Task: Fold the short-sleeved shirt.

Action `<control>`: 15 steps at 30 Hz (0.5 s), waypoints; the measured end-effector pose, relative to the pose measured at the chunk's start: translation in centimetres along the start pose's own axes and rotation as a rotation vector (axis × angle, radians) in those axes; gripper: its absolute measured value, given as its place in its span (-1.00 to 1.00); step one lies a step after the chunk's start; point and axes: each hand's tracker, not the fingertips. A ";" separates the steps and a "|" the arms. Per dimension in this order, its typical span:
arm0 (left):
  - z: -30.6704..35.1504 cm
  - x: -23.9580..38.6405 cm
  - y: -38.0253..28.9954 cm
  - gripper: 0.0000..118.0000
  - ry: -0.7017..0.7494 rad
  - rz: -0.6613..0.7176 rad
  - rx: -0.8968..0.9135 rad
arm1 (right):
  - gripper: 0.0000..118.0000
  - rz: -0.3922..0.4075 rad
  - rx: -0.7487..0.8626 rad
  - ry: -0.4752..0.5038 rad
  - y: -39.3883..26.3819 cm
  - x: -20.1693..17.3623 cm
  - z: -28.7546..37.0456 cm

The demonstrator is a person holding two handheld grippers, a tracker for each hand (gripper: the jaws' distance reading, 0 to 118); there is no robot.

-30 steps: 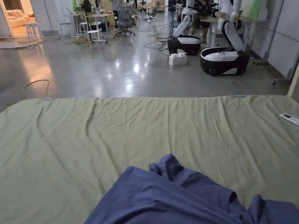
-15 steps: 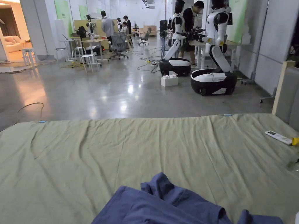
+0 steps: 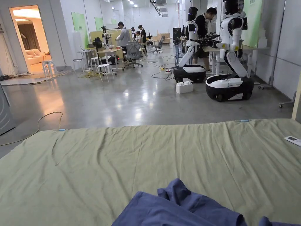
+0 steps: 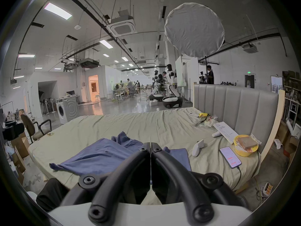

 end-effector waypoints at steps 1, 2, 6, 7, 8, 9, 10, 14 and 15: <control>0.0 -0.1 0.0 -0.99 -0.034 0.026 -0.014 | -0.99 -0.002 0.001 0.001 -0.4 0.8 0.0; -0.2 0.1 0.1 -1.00 -0.017 0.028 -0.002 | -0.99 -0.033 -0.031 0.009 -0.5 0.9 -0.2; -1.0 -0.7 1.1 -1.00 -0.055 0.100 -0.015 | -0.99 -0.041 -0.028 0.006 -0.8 1.4 -0.2; -1.6 -1.2 1.4 -1.00 -0.071 0.112 -0.024 | -0.99 -0.044 -0.032 0.002 -0.8 1.4 -0.3; -2.2 -1.7 1.7 -1.00 -0.097 0.134 -0.036 | -0.99 -0.052 -0.039 0.000 -0.9 1.5 -0.5; -2.6 -2.2 2.1 -1.00 -0.129 0.166 -0.044 | -0.99 -0.068 -0.048 0.002 -1.2 2.0 -0.5; -1.1 -1.3 1.8 -1.00 -0.165 0.216 -0.038 | -0.99 -0.084 -0.059 0.006 -1.4 2.2 -0.8; -3.1 -1.5 2.6 -1.00 -0.226 0.238 -0.093 | -0.99 -0.120 -0.110 -0.008 -2.6 3.1 -2.0; -6.1 -1.7 2.9 -1.00 -0.244 0.215 -0.128 | -0.99 -0.135 -0.126 -0.009 -3.0 3.4 -2.4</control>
